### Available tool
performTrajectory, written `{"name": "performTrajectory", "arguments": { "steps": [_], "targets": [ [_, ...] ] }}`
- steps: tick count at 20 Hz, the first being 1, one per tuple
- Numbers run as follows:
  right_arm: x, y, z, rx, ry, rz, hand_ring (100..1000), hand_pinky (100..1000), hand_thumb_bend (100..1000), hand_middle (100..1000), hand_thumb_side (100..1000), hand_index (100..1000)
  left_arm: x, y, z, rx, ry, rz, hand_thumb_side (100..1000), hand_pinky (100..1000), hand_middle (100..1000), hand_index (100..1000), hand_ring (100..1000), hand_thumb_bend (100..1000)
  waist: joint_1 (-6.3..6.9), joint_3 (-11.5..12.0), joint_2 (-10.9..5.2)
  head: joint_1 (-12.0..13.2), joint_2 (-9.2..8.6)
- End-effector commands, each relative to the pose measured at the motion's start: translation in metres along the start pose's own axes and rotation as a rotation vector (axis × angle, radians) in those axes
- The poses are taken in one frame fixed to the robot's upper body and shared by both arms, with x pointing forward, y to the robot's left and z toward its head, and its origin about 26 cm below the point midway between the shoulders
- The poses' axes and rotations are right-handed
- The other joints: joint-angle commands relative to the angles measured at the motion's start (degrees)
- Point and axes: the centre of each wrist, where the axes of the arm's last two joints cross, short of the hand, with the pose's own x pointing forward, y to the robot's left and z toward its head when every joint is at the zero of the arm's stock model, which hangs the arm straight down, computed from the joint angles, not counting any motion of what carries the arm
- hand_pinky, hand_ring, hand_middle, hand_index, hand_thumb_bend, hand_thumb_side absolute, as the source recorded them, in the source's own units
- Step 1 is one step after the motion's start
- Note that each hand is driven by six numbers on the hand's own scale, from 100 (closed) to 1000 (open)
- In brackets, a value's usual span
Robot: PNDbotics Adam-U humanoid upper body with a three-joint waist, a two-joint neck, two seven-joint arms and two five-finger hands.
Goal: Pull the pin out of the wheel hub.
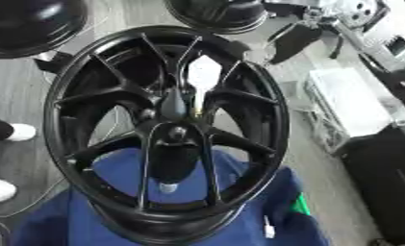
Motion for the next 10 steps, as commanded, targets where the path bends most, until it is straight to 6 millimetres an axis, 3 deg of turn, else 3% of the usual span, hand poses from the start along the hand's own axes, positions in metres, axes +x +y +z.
{"name": "performTrajectory", "arguments": {
  "steps": [1, 6, 7, 8, 10],
  "targets": [
    [0.001, -0.006, 0.0, -0.006, 0.019, 0.039, 821, 946, 100, 807, 264, 936, 0.008, 0.005, -0.003, 0.005, -0.026, -0.02, 769, 683, 742, 772, 802, 100, 0.37, -0.1, -1.23, 0.2, 0.32],
    [0.0, 0.0, -0.005, 0.002, 0.029, 0.049, 821, 948, 100, 808, 287, 938, 0.007, 0.006, -0.003, 0.005, -0.021, -0.021, 771, 684, 742, 772, 802, 100, 0.45, -0.1, -1.1, 0.2, 0.32],
    [0.0, 0.002, -0.006, 0.004, 0.032, 0.051, 821, 950, 100, 807, 244, 939, 0.007, 0.006, -0.003, 0.005, -0.02, -0.021, 771, 684, 742, 772, 802, 100, 0.46, -0.1, -1.08, 0.2, 0.32],
    [-0.001, 0.003, -0.007, 0.008, 0.034, 0.053, 821, 952, 100, 808, 323, 940, 0.007, 0.006, -0.003, 0.004, -0.02, -0.022, 772, 684, 742, 772, 803, 100, 0.45, -0.1, -1.02, 0.2, 0.32],
    [-0.002, 0.007, -0.008, 0.016, 0.036, 0.054, 820, 958, 100, 808, 353, 945, 0.006, 0.006, -0.003, 0.004, -0.018, -0.022, 773, 684, 742, 772, 803, 100, 0.43, -0.1, -0.91, 0.2, 0.32]
  ]
}}
